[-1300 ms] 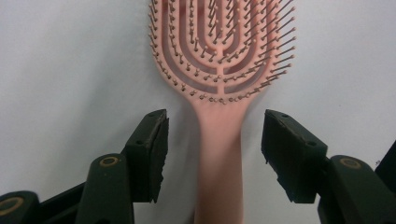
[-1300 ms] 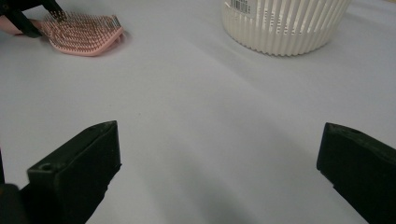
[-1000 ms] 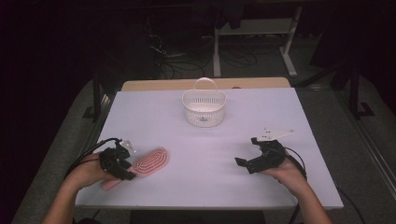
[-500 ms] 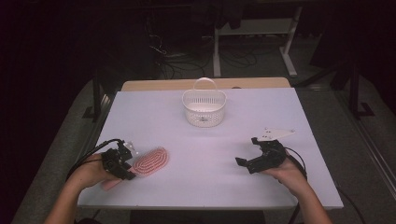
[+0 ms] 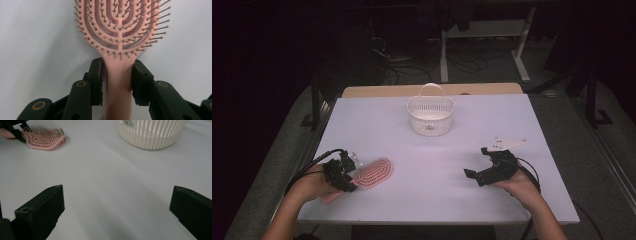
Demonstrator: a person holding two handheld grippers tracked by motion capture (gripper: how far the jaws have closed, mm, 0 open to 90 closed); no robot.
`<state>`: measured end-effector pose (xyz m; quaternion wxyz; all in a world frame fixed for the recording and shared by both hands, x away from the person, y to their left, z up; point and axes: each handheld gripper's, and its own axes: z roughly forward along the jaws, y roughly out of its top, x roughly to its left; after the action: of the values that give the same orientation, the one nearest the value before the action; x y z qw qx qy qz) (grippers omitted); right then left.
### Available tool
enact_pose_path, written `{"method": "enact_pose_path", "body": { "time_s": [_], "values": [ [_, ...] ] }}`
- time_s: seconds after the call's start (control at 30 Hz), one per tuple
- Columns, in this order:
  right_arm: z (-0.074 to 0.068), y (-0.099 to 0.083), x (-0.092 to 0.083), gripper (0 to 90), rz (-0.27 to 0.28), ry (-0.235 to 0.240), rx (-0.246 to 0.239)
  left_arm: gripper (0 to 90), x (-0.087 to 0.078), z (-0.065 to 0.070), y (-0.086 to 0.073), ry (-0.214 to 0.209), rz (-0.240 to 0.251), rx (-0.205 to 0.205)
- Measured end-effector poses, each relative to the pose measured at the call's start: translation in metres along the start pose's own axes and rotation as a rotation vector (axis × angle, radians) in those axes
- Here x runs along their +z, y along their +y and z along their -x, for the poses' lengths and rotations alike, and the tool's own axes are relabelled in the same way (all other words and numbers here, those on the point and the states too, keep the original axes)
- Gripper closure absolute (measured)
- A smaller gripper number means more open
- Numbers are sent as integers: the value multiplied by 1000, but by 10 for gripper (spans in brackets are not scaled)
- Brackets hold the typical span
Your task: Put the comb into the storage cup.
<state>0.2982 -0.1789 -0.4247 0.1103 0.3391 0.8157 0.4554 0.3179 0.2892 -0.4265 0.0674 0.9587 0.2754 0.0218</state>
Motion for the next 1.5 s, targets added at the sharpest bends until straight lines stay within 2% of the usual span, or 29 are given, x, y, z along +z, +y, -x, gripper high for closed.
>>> {"method": "enact_pose_path", "body": {
  "time_s": [0.2,0.53,0.73,1.07,1.27,1.5],
  "values": [
    [0,0,0,0,-1,0,-1,690,0,0,1,4,-8,-10],
    [-1,0,1,0,-3,1,-3,701,1,1,2,13,-13,8],
    [-1,0,1,0,-1,2,-1,706,0,0,3,9,-18,-3],
    [0,0,0,0,-2,1,1,707,-2,-4,-1,-14,16,-26],
    [1,0,0,0,-1,0,3,707,-7,-7,-2,-16,58,-43],
    [0,0,0,0,-2,1,4,706,-15,-9,-3,-16,135,-77]
  ]
}}
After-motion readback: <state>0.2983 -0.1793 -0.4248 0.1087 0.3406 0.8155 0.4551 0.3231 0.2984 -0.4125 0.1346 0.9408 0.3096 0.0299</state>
